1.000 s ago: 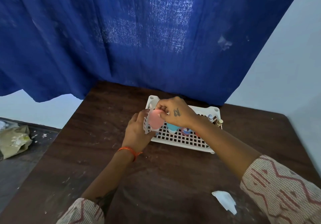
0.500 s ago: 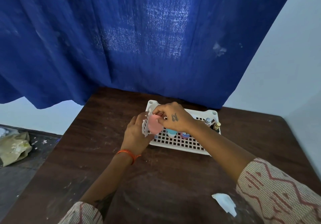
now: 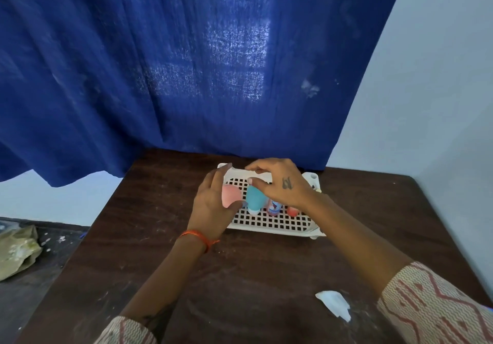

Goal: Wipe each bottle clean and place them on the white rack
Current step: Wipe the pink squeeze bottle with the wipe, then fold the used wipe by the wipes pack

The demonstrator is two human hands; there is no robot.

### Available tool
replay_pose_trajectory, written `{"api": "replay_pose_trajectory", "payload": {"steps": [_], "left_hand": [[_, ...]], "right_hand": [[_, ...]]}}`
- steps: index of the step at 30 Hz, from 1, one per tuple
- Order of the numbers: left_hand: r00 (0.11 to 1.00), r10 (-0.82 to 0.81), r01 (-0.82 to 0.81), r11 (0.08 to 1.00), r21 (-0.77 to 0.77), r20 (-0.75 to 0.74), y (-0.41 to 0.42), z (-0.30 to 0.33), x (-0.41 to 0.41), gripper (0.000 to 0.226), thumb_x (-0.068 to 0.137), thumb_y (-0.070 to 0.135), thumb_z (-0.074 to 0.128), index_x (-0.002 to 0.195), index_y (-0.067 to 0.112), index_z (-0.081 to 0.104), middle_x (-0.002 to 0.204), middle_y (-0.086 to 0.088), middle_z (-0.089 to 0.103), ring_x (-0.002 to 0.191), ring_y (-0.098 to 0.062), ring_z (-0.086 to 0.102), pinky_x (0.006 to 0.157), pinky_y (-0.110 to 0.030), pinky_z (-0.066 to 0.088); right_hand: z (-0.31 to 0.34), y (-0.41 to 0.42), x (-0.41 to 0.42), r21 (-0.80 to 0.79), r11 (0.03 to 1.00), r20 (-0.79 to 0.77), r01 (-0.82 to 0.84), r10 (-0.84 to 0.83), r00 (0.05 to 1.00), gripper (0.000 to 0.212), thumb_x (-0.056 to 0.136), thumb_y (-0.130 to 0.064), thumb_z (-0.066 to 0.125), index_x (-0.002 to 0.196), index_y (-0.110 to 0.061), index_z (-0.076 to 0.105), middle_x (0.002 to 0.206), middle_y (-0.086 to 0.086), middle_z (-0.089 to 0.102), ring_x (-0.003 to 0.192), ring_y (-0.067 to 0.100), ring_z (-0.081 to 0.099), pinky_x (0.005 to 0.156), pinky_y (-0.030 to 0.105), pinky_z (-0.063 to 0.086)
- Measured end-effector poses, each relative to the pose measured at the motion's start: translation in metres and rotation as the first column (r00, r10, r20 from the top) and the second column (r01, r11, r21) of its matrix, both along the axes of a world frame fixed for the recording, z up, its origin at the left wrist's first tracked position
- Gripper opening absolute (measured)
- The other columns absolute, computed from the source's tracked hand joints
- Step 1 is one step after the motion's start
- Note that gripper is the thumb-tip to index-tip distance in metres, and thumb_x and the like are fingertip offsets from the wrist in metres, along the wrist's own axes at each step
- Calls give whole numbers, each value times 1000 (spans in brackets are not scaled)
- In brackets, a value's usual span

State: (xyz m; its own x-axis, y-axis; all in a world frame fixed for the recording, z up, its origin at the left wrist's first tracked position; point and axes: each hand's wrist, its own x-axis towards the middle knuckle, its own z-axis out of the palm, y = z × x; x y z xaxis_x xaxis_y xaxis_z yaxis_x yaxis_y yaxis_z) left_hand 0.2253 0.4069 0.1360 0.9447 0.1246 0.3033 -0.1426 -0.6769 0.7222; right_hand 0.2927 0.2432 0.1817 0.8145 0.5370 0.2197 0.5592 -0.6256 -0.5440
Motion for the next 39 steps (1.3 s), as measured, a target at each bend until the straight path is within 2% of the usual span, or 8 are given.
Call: {"api": "replay_pose_trajectory", "payload": {"steps": [9,12,15,19,23,27,33,39], "left_hand": [[988,-145,143,989,33,46,-50,8,-13,80,74,22,78,142,16,36,143,-3,44,130,-18,39,105,-21,27],[977,-211,211,978,6,41,-73,-1,-21,81,74,25,78,143,17,35,141,-4,46,130,-18,41,107,-27,33],[963,-270,270,963,-11,-9,-99,-17,-29,81,74,29,78,143,18,35,143,-5,45,133,-19,39,109,-37,36],[914,-379,376,925,-49,-146,-128,-48,-45,81,74,40,73,143,20,36,139,-6,47,127,-20,45,102,-39,44],[843,-432,436,898,-65,-320,-152,-76,-59,69,78,32,72,139,20,42,134,-5,50,115,-22,55,98,-36,45],[800,-400,427,903,-45,-447,-169,-91,-67,44,86,22,66,128,15,55,120,-7,60,98,-19,63,85,-15,42],[763,-376,426,904,-28,-526,-180,-100,-68,36,83,17,68,119,13,61,102,-4,65,83,-10,58,75,-11,37],[662,-425,496,866,-65,-618,-188,-97,-67,19,84,19,66,103,17,69,95,1,67,81,-4,56,69,-9,38]], "right_hand": [[-6,-61,-39,180,965,72,190,-206,976,28,82,-22,69,109,-15,68,106,-1,69,96,8,61,83,24,50],[-15,-85,-58,231,945,81,232,-256,963,28,81,-21,70,107,-13,69,104,-3,69,93,3,62,83,20,49],[-27,-110,-83,292,909,-13,296,-306,952,27,80,-21,72,107,-17,69,103,-14,64,93,-6,58,82,10,45],[-58,-141,-120,330,814,-226,479,-424,877,24,80,-26,72,104,-24,70,100,-14,68,93,-3,62,82,12,47],[-98,-162,-154,267,730,-389,630,-516,763,23,79,-28,73,101,-22,71,92,-12,70,86,-5,64,79,17,51],[-125,-164,-171,169,668,-447,724,-603,661,13,84,-28,69,77,-18,73,68,-10,67,64,-4,61,65,18,48],[-142,-160,-166,-6,694,-546,720,-605,579,26,81,-12,68,107,-6,68,100,4,68,93,12,63,76,5,37],[-138,-170,-169,32,653,-645,757,-565,515,23,74,-2,72,96,-4,68,80,4,64,76,13,59,68,11,45]]}}
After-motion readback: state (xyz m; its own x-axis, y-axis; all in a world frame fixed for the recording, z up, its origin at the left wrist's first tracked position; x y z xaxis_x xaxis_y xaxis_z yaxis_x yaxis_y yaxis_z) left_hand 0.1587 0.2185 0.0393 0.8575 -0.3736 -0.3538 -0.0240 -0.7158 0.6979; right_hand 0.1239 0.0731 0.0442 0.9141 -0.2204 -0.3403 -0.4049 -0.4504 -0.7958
